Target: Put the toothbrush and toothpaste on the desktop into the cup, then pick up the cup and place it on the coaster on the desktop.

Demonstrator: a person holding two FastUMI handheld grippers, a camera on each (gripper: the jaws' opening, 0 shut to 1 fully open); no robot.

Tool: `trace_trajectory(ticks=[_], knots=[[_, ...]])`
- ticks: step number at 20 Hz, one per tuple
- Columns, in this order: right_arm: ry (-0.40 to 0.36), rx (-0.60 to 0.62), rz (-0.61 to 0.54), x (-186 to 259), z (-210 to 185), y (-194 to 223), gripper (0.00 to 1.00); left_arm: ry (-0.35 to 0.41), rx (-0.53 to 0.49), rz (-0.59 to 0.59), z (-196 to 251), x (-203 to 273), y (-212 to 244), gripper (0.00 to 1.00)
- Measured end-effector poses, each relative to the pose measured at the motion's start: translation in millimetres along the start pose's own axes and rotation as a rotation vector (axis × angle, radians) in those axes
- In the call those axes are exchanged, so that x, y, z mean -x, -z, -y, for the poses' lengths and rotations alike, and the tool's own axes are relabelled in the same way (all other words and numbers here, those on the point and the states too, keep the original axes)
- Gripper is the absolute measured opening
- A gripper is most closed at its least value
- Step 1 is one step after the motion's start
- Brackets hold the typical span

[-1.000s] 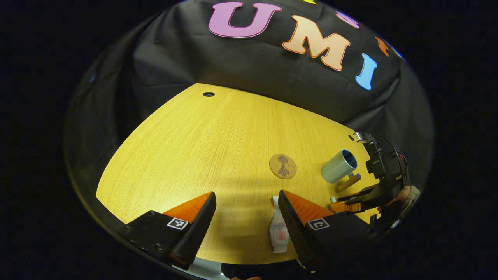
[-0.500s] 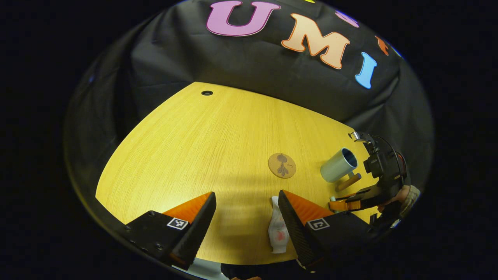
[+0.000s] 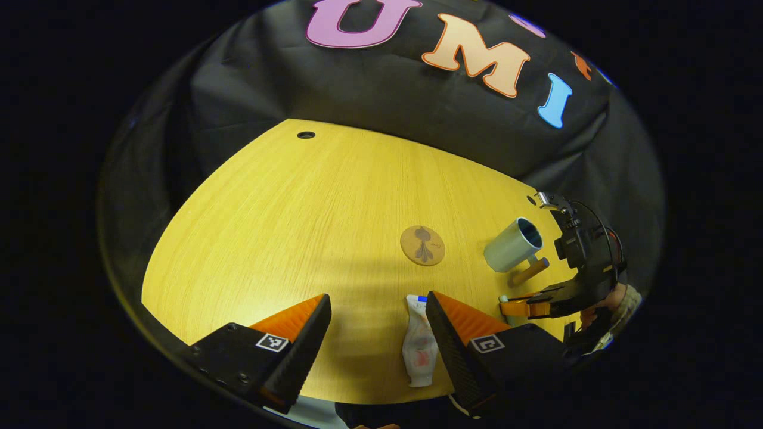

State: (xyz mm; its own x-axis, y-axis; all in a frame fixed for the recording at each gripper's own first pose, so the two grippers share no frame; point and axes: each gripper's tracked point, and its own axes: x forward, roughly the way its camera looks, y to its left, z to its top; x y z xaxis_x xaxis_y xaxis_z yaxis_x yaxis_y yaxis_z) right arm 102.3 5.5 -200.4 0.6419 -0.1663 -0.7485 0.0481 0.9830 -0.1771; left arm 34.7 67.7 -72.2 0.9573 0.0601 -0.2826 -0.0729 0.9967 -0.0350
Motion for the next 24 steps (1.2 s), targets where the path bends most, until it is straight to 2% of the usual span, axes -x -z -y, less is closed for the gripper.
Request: trace_trajectory(ticks=[4,7,10,13,19,23,24], knots=[[-0.004,-0.050,0.047,2,-1,1,0.07,0.009,-0.037,-0.055,12,-3,11,0.94],[-0.049,-0.106,0.094,11,-6,2,0.06,0.035,-0.045,-0.144,26,-10,25,0.94],[-0.055,-0.143,0.160,26,1,-3,0.06,0.055,-0.041,-0.245,37,-17,37,0.91],[-0.073,-0.202,0.220,45,10,-6,0.06,0.049,-0.043,-0.349,41,-25,49,0.89],[-0.063,-0.258,0.347,83,39,-10,0.07,0.000,-0.073,-0.448,41,-40,56,0.89],[-0.063,-0.282,0.379,96,54,-3,0.05,-0.029,-0.089,-0.502,46,-53,64,0.67],[-0.057,-0.284,0.383,97,59,-1,0.06,-0.034,-0.097,-0.513,47,-55,66,0.72]])
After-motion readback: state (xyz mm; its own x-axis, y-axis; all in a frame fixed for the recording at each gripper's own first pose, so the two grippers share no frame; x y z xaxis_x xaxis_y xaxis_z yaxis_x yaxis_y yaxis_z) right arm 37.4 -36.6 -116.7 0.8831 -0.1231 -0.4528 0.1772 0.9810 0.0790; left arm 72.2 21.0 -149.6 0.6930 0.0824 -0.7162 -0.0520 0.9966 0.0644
